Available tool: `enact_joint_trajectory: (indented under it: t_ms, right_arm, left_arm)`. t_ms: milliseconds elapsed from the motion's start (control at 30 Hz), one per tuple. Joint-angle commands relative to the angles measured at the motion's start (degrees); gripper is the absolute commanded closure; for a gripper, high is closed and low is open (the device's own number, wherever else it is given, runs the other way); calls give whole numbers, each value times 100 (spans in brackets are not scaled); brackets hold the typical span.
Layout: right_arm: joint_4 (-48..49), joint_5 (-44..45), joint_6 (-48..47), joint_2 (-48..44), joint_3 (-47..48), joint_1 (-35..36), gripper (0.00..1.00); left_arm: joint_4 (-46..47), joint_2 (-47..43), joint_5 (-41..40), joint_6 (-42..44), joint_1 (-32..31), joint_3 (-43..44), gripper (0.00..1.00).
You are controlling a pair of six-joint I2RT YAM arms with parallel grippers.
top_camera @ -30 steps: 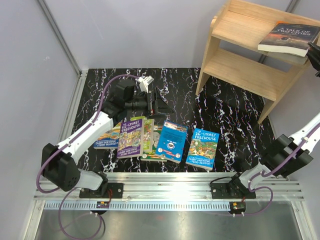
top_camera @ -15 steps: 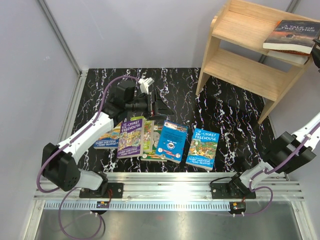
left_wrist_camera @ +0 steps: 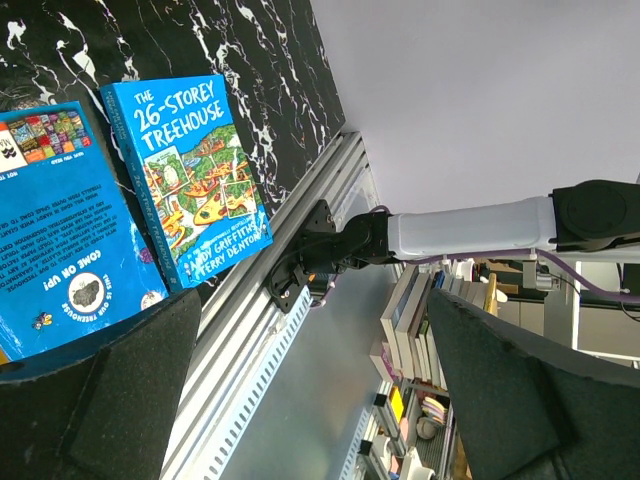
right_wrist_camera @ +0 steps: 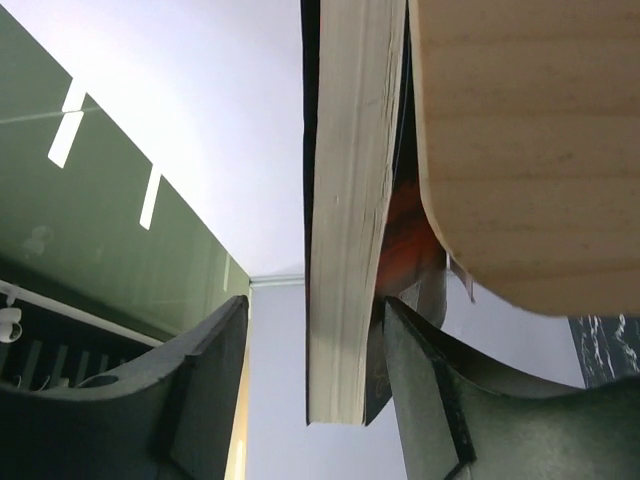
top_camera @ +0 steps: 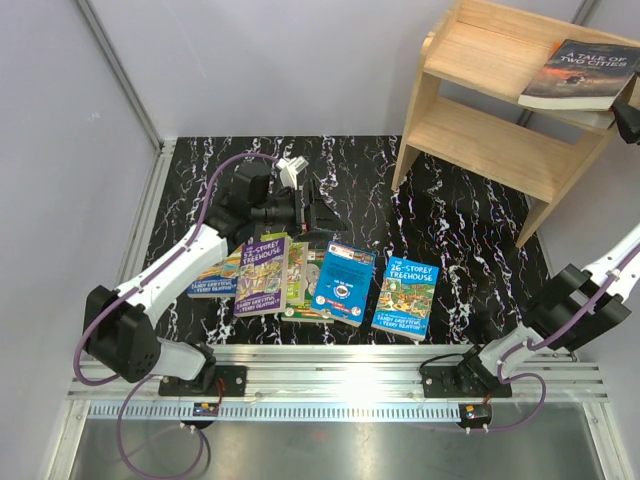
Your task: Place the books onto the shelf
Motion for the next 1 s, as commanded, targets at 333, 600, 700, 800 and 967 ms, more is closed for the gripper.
enact_joint_trajectory:
  t_ms: [333,600,700,800,967]
  right_arm:
    - [-1882,601,-1054,315,764,-911,33]
    - [-1891,557,-1001,702,2002,-1061,29]
    - [-1680,461,-1053,483,2013,-1061,28]
    - [-1907,478,-1352,246,2039,-1070,28]
    - [-1474,504,-1250,79,1934,-1131,32]
  left_arm:
    - [148,-19,166,57,3,-72,1]
    - [140,17,166,75,3,-63,1]
    - [157,43,157,57,3,-46,1]
    - [157,78,166,48,3,-11,1]
    - [-44,69,183,171,12,51,1]
